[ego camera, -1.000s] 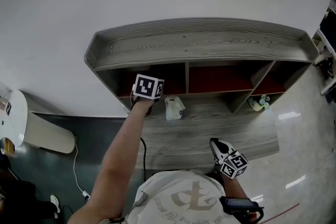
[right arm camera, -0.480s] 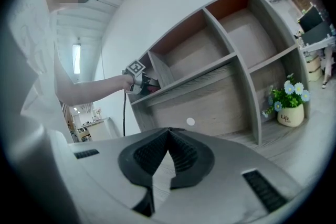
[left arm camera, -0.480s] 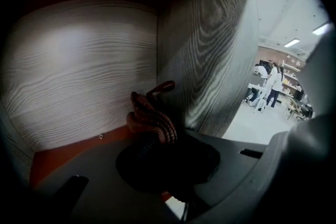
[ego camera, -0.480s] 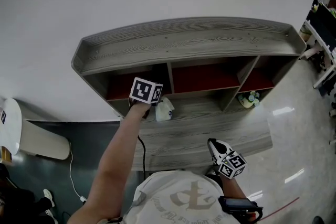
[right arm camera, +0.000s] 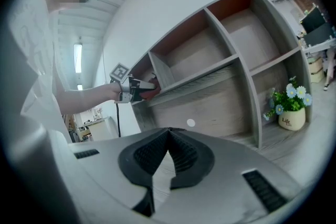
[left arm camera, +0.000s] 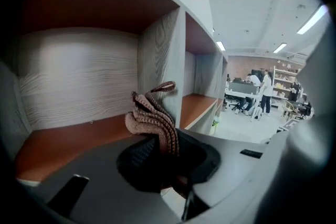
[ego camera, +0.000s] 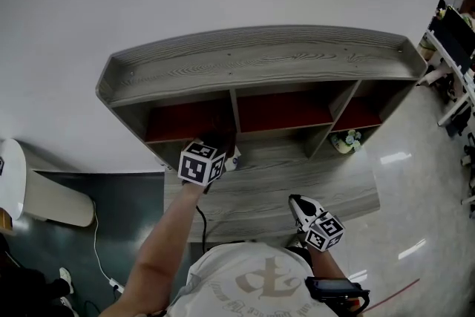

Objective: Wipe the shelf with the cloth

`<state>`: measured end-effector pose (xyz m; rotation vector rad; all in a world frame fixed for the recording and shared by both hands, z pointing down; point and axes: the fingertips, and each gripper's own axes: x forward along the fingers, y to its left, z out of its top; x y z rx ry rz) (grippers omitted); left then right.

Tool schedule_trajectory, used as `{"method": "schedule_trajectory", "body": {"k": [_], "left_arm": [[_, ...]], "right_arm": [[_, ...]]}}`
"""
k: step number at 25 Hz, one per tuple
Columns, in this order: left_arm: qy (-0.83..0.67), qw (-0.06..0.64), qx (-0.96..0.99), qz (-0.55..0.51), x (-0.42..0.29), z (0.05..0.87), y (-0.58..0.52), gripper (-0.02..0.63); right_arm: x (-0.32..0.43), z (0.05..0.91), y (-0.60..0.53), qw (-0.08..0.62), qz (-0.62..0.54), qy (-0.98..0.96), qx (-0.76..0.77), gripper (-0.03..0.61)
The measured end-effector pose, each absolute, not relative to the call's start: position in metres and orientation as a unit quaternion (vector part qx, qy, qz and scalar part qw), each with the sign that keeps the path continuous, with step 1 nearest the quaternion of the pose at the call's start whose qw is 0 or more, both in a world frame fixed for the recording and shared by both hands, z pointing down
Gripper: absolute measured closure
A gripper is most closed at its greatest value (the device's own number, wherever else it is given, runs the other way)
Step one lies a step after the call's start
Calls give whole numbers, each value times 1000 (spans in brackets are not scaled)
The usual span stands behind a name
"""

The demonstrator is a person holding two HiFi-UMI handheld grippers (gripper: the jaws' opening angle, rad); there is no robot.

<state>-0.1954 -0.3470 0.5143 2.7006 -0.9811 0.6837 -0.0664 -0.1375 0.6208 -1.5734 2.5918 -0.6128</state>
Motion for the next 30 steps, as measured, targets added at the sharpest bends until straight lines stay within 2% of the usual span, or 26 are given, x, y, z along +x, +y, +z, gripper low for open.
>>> {"method": "schedule_trajectory", "body": {"k": [15,25,30], "left_arm": [[-343,122,917,164,-196,545,-274,546],[-367,95,912,156,-147,529,-266,546],[-401,58,894,192,-119,519,-279,545]], "right_arm": [[-63,621,-142,13,-200,846,-494,574],[-18,613,-153,13,-195,861,-470,574],[11,618,-153,17,-206,863,-461,574]]}}
